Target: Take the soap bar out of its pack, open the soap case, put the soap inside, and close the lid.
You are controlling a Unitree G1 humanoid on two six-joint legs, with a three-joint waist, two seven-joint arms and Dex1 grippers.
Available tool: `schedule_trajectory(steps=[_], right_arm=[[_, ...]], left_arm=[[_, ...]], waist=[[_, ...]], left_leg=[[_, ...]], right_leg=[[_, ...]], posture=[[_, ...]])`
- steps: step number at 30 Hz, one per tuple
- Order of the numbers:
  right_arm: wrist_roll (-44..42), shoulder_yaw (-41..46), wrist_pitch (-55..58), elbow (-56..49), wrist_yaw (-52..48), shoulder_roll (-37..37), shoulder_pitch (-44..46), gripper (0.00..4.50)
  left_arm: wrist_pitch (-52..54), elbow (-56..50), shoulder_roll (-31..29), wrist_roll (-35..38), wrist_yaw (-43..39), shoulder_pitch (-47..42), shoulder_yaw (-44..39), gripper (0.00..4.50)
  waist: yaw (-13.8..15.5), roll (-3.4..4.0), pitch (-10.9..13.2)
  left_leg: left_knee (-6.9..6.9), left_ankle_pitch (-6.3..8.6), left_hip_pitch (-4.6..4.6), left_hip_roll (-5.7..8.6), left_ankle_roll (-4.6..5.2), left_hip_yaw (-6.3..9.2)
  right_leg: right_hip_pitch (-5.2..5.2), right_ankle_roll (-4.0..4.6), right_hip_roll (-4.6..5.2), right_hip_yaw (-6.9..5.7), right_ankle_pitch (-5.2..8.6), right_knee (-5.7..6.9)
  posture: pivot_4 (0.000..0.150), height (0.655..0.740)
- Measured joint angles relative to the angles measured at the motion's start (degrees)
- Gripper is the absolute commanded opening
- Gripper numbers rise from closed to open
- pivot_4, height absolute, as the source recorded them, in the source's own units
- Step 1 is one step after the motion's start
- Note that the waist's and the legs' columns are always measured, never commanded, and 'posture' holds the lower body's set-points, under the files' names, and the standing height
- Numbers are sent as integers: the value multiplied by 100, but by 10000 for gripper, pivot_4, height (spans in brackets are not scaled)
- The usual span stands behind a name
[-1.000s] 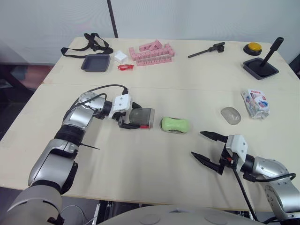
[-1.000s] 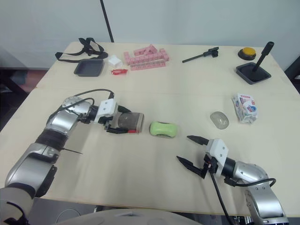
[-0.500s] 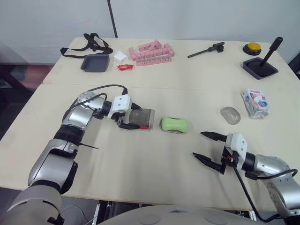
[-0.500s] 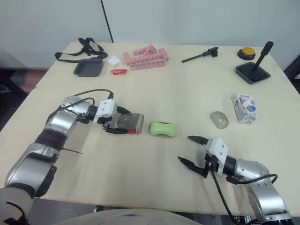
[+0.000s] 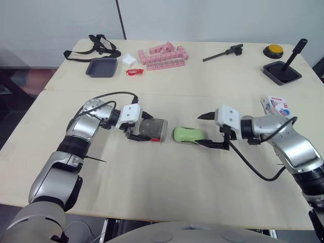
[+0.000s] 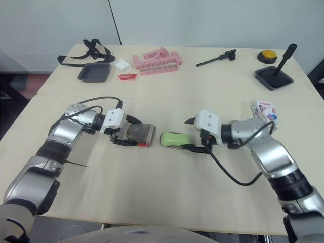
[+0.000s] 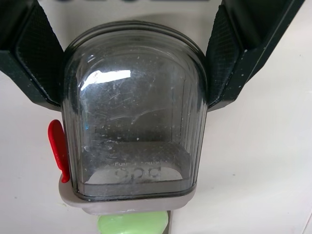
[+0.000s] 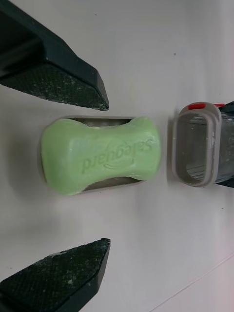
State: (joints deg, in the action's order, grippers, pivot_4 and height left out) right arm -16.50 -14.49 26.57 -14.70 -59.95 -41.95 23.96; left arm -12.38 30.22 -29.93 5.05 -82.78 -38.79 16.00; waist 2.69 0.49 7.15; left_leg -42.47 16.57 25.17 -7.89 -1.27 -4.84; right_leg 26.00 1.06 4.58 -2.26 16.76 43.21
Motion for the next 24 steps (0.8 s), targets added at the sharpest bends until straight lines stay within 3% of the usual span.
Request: schedule_trajectory(steps=[9,24], right_arm=[[113,-550,682,73,-87,313,311,45000],[396,-766,780,650,-5,608,445,45000]], left_arm=[[8,-213,-23,1,66,158,-26,34923],[173,-501,-26,74,132,228,-60,34923]], waist=[[37,0,0],[42,0,0]], left_leg=[[-3,-1,-2,-1,-1,-10],[-6,-3,0,-2,-5,-21]], right_leg=[[4,0,0,6,0,4],[10,0,1,13,0,11]], posture=[[1500,7109],[1500,7109]])
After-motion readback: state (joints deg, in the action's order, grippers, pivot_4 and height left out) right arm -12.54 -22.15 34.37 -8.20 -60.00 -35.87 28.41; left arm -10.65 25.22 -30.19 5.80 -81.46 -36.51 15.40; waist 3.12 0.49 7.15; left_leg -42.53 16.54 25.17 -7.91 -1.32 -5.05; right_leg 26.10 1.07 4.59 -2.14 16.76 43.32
